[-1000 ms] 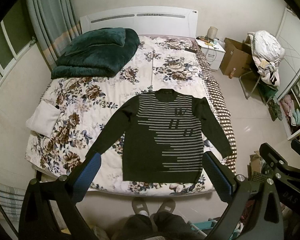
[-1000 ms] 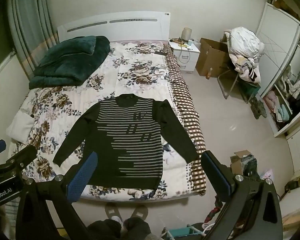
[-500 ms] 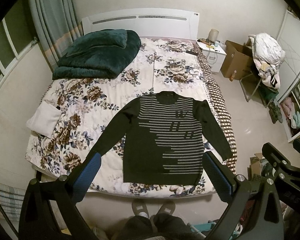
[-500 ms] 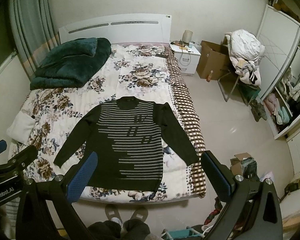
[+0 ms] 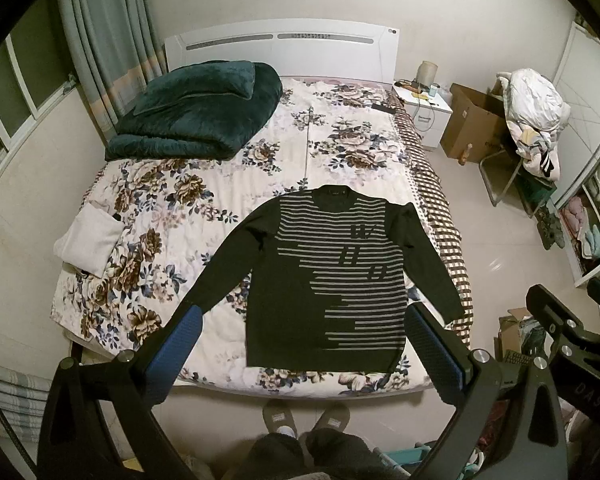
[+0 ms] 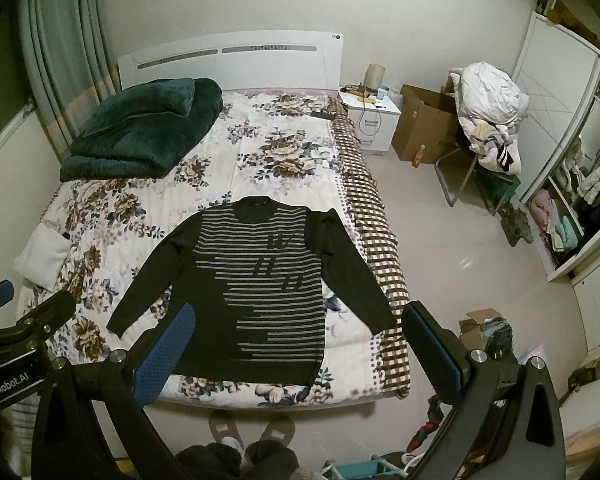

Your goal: Fold small clothes

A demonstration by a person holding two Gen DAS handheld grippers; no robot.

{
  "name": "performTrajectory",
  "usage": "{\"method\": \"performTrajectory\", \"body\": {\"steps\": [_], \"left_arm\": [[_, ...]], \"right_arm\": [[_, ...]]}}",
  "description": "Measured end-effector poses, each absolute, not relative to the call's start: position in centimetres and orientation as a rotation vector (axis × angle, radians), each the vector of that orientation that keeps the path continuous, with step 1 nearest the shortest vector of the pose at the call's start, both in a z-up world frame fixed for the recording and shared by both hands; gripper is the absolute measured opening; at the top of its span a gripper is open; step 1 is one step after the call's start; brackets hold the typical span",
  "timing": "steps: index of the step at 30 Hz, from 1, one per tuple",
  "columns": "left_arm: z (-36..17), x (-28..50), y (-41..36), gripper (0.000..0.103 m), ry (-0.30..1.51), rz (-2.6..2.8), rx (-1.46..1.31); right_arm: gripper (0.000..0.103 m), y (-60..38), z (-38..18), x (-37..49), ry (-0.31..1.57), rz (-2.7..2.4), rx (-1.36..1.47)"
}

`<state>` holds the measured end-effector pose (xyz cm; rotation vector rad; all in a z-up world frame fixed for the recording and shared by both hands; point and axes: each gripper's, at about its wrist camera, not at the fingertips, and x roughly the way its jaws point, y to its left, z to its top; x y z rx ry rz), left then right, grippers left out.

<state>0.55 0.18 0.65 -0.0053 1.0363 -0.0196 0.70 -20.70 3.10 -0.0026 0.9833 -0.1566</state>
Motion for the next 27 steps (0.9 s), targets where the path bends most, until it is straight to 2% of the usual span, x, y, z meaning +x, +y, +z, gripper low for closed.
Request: {"method": "performTrajectory", "body": {"steps": [27], "left_arm": [[3.2, 2.8, 0.8, 0.103, 1.022, -0.014, -0.005]], "right_arm": [[0.103, -20.3, 3.6, 0.3, 0.973, -0.155, -0.003]]}}
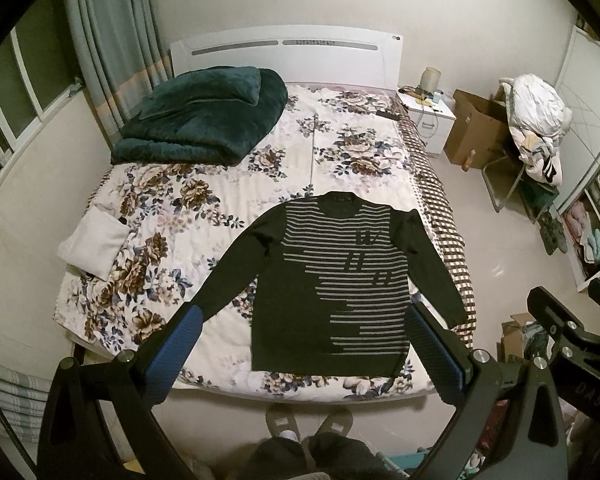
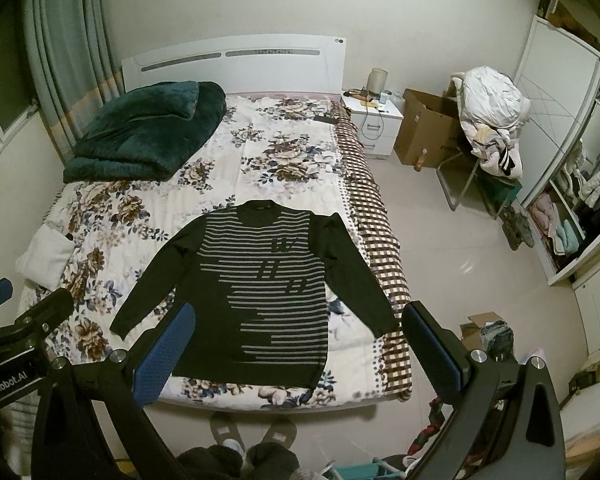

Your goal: Fold small clothes

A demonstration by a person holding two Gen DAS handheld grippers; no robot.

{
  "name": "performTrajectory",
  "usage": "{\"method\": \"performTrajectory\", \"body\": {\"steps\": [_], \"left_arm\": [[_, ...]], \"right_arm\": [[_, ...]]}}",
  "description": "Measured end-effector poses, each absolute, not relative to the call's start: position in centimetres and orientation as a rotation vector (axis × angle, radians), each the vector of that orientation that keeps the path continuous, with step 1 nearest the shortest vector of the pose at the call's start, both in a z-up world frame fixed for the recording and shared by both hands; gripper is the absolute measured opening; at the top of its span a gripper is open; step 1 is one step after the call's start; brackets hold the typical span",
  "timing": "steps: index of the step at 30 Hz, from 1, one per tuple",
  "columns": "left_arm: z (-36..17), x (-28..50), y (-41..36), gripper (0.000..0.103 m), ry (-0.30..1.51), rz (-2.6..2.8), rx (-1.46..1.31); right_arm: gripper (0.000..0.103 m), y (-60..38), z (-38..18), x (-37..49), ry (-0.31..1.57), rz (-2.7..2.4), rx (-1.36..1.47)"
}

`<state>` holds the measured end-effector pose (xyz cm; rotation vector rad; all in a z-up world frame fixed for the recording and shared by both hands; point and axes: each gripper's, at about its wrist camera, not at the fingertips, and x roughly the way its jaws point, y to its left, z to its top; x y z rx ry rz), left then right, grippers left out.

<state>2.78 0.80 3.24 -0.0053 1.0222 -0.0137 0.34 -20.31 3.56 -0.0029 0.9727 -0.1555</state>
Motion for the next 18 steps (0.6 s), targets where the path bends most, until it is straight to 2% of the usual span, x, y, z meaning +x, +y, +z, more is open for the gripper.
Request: {"method": "performTrajectory", "body": {"steps": [15, 18], "left_arm": [[3.3, 2.7, 0.8, 0.103, 1.018, -0.015, -0.003], [3.0, 4.3, 2.9, 0.103, 0.998, -0.002, 0.005]], "right_arm": [[0.103, -20.0, 3.7, 1.2, 0.98, -0.157, 0.002], [0.103, -19.1, 3.7, 2.5, 0.991, -0.167, 0.02]]}}
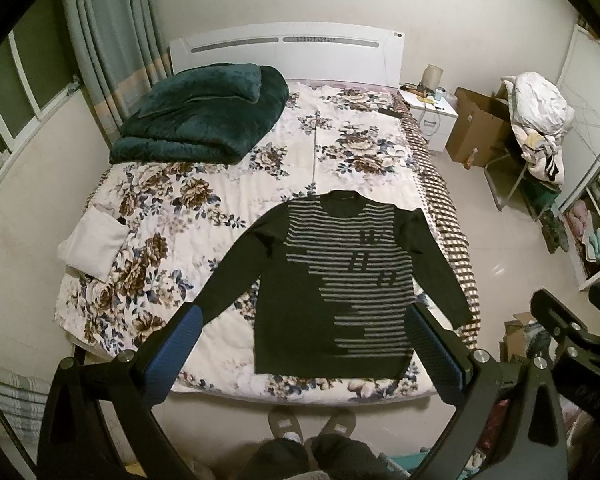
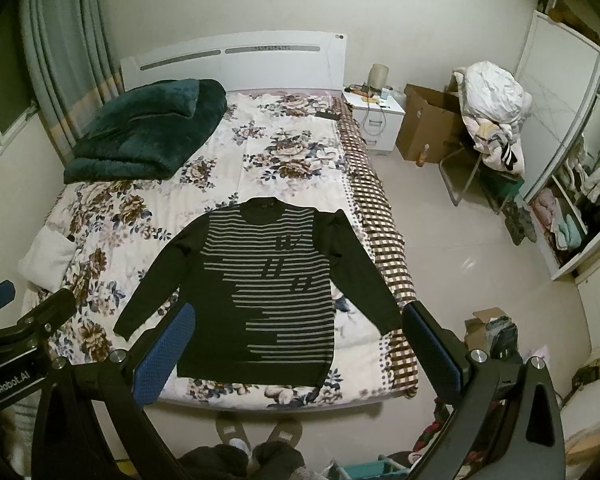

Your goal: Fold small clothes

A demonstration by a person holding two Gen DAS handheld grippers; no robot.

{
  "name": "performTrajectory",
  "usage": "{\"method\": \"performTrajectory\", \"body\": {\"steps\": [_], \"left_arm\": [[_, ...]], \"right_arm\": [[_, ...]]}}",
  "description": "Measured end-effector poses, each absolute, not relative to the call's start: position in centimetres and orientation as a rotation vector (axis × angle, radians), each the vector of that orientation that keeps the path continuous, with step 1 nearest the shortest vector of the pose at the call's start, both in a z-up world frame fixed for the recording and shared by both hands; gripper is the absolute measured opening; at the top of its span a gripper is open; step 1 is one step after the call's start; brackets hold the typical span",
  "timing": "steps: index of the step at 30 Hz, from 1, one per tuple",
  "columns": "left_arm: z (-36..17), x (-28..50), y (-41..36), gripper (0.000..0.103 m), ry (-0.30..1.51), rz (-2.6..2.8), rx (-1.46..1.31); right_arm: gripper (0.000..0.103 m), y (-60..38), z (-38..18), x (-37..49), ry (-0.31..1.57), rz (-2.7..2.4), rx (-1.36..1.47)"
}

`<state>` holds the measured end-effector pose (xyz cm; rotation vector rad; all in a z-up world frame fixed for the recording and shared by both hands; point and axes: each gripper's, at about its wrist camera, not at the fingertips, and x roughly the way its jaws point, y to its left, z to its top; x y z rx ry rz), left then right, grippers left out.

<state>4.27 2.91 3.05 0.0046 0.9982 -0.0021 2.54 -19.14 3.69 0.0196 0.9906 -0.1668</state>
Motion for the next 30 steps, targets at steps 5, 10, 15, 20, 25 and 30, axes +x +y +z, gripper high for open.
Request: {"method": "performTrajectory", "body": {"steps": [5, 10, 15, 20, 25, 30], "left_arm": [[-0.8, 8.9, 4.0, 0.103, 0.928, 0.033, 0.059], [-10.0, 13.1, 2.7, 0.103, 0.939, 0.068, 0.123], [-20.6, 17.5, 0.4, 0.103, 1.036, 0.134, 0.152], [-31.0, 20.5, -2.0, 0.103, 1.146, 0.227, 0.163], [-40.2, 22.4, -4.1, 0.103, 1.259, 0.282, 0.162], [-46.1, 24.0, -5.5, 0.103, 1.316, 0.307, 0.217]], "right_arm": [[0.103, -21.3, -1.7, 5.1, 1.046, -0.225, 0.146], [0.103, -28.7, -11.3, 7.3, 1.129, -0.393, 0.261], [0.103, -39.2, -24.9, 8.7, 1.225, -0.566, 0.377], [0.103, -51.4, -41.2, 10.4, 1.311, -0.691, 0.577], [0.103, -60.9, -54.6, 11.0, 1.325, -0.772, 0.854], [0.094, -64.9, -62.4, 11.7, 1.245, -0.789, 1.037]]}}
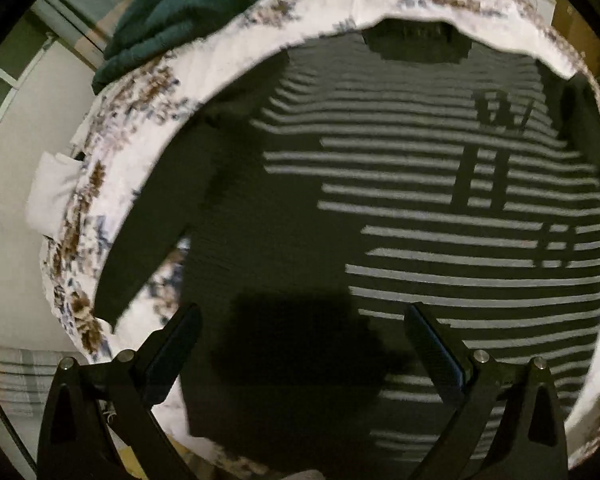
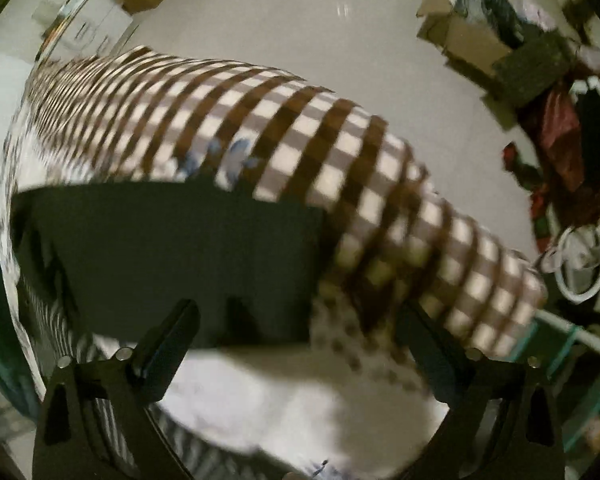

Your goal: Fold small clothes

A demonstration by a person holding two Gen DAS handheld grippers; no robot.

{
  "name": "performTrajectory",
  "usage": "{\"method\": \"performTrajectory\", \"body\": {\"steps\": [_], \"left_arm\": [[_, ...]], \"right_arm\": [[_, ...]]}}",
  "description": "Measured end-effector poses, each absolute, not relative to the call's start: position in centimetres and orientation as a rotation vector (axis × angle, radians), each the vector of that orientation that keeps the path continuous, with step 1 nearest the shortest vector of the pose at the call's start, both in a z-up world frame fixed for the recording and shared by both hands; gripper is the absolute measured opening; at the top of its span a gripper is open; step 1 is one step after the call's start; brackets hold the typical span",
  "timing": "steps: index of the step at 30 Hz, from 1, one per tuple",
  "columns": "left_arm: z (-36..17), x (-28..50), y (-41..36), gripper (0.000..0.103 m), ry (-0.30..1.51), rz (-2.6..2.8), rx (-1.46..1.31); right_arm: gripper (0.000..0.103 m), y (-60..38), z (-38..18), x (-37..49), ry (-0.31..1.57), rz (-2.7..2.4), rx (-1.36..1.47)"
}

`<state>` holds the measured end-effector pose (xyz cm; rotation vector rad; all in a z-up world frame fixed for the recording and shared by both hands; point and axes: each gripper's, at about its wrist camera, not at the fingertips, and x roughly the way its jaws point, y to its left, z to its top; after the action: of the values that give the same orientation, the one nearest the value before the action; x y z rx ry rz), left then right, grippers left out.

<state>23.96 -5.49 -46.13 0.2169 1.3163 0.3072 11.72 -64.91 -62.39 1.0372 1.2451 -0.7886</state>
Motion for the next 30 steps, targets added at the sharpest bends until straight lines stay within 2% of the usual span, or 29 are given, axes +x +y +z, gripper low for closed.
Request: {"method": "performTrajectory", "body": {"steps": [1, 3, 4, 6, 8, 12, 19, 25, 26, 27, 29, 30], "left_arm": [[-47.1, 24.2, -5.8, 0.103, 1.326, 0.304, 0.22], [-48.5, 24.3, -6.4, 0.103, 1.336, 0.294, 0.239], [-48.8, 24.4, -6.6, 0.103, 1.339, 0.287, 0.245], [-49.3, 24.6, -7.3, 0.103, 1.341, 0.267, 0.256], [-49.3, 24.6, -7.6, 0.103, 1.335, 0.253, 0.266], [-48.8, 24.6, -7.5, 0.103, 1.327, 0.234, 0.261], [-49.1, 24.8, -7.4, 0.103, 1.331, 0.211, 0.267], [-50.0, 25.4, -7.7, 0.103, 1.334, 0.187, 0.286], [-50.1, 25.5, -7.8, 0.103, 1.333, 0.181, 0.292], [-50.4, 25.6, -8.0, 0.103, 1.333, 0.175, 0.299], [-50.8, 25.8, -8.2, 0.103, 1.334, 0.165, 0.307], [-51.1, 26.0, -8.2, 0.103, 1.337, 0.159, 0.311]], "right_arm": [[0.091, -65.2, -63.7, 12.2, 1.237, -0.778, 1.048], [0.064, -64.9, -65.0, 12.9, 1.231, -0.755, 1.039], [0.058, -64.5, -65.0, 13.3, 1.225, -0.752, 1.03], [0.015, -64.0, -64.6, 13.3, 1.198, -0.794, 0.958], [0.002, -63.4, -63.8, 12.4, 1.159, -0.829, 0.939], [0.002, -63.4, -61.4, 9.8, 1.107, -0.859, 0.971], [0.002, -65.7, -57.3, 4.8, 1.143, -1.032, 0.912], [0.004, -67.6, -60.7, 4.1, 1.174, -0.924, 1.012], [0.01, -67.6, -61.4, 3.9, 1.175, -0.892, 1.038], [0.028, -67.6, -62.0, 4.1, 1.186, -0.878, 1.053], [0.051, -67.7, -63.5, 3.7, 1.177, -0.865, 1.089], [0.055, -68.0, -64.3, 3.1, 1.151, -0.87, 1.127]]}}
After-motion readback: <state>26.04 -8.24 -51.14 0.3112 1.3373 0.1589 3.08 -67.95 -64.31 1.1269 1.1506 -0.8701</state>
